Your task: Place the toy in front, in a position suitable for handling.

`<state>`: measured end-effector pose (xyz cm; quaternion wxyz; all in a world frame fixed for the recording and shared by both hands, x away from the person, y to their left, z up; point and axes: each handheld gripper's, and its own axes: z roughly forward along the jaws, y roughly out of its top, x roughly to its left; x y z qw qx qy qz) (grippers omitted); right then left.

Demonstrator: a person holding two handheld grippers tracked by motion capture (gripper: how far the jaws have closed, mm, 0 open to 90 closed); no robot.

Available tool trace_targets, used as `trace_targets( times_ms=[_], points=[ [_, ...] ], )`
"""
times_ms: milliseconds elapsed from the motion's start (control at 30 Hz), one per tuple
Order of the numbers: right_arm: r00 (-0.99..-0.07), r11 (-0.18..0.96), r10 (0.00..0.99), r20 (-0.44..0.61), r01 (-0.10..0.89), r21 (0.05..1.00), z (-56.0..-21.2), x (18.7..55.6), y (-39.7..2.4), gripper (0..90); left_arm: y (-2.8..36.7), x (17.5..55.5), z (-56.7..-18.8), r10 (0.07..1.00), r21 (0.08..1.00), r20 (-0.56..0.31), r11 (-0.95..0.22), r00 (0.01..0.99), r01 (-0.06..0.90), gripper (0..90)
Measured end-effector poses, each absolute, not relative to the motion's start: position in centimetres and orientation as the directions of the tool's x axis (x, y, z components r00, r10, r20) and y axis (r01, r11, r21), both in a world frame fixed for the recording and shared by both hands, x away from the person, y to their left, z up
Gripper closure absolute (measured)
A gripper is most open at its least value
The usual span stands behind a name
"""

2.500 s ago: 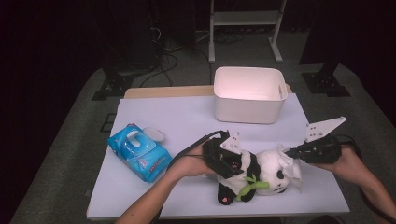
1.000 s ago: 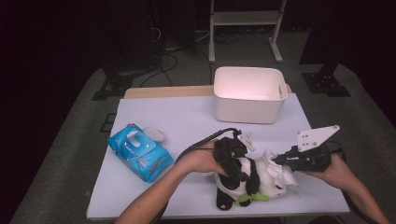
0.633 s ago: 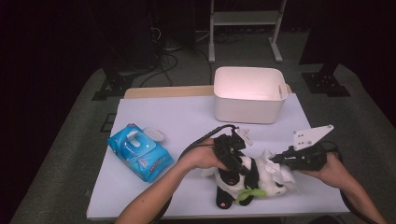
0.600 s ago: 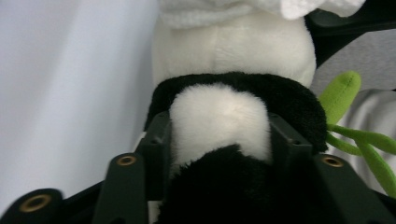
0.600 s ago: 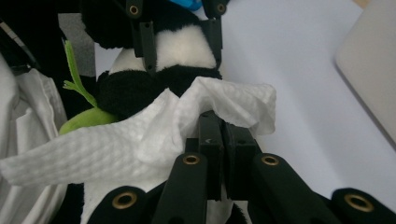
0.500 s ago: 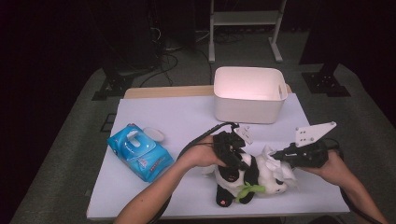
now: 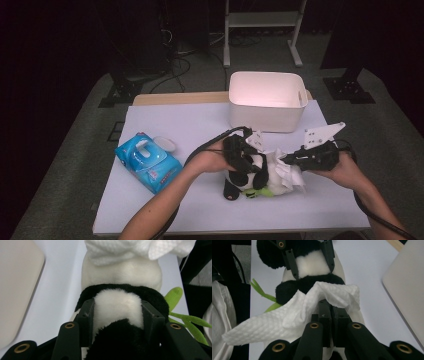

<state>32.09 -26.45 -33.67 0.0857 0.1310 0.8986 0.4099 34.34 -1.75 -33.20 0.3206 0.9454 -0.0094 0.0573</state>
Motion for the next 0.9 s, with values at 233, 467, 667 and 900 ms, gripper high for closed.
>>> trace_targets(
  times_ms=[233,467,667,900],
  points=[
    [-0.97,0.679,0.237,-0.062,0.119,0.725,-33.4,32.4,-23.1,86.2,-2.1,32.7,-33.1,-0.013,0.598,0.144,-0.796,0.989,-0.098,49.2],
    [-0.977,0.701,0.21,-0.048,0.117,0.703,-33.5,32.4,-22.3,86.2,-1.4,32.7,-32.8,0.006,0.63,0.112,-0.773,0.994,-0.066,42.9],
    [-0.977,0.691,0.208,-0.038,0.119,0.713,-33.8,31.8,-22.8,86.1,-0.7,32.4,-31.8,0.011,0.641,0.091,-0.766,0.996,-0.051,38.3],
    [-0.977,0.687,0.209,-0.04,0.118,0.717,-34.0,31.5,-23.1,86.1,2.0,32.6,-30.8,0.056,0.66,0.053,-0.751,0.997,0.007,36.3]
  ],
)
